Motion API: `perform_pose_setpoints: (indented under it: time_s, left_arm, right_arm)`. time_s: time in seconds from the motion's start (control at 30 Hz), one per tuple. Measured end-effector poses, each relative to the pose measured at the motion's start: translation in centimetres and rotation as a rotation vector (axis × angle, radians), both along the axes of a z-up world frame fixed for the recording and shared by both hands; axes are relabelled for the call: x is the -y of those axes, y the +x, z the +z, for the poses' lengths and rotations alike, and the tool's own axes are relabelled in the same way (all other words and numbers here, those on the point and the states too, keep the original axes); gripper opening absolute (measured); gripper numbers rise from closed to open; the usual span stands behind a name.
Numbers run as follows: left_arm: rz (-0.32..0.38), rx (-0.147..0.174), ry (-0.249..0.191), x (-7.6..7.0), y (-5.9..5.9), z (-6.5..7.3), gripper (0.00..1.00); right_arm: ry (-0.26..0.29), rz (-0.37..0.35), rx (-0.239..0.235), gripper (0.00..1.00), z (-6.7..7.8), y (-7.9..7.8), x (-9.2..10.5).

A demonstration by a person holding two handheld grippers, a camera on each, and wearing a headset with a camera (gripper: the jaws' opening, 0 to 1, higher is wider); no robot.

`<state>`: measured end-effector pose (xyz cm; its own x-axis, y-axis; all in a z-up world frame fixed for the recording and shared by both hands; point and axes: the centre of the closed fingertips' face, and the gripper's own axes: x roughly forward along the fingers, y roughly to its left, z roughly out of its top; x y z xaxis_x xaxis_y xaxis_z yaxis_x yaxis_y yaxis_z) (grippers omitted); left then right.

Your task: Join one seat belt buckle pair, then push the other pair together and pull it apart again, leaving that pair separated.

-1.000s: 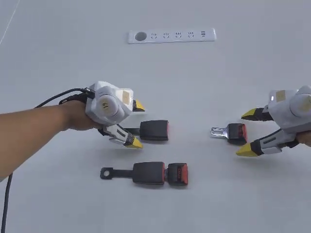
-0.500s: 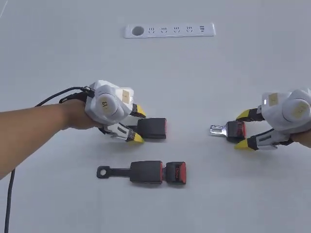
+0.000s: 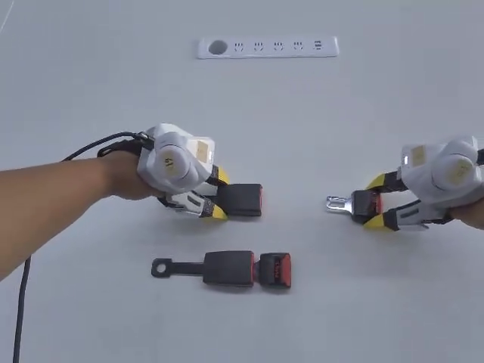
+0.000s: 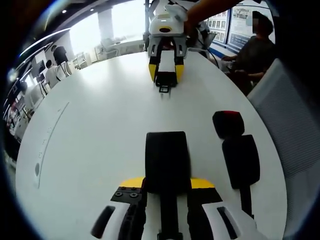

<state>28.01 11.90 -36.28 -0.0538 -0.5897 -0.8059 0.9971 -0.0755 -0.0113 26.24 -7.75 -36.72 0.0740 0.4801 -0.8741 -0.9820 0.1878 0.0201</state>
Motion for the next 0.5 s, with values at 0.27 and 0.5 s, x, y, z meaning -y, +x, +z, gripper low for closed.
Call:
perform_pose_setpoints:
  time_s: [0.27, 0.5]
  left_arm:
    - [-0.001, -0.008, 0.009, -0.1, 0.1, -0.2, 0.32]
    - [-0.001, -0.007, 0.009, 0.0, 0.6, -0.3, 0.32]
  right_arm:
    - [0.016, 0.025, 0.000, 0.34, -0.1, 0.5, -1.7]
    - [0.031, 0.039, 0.001, 0.35, -0.2, 1.1, -3.3]
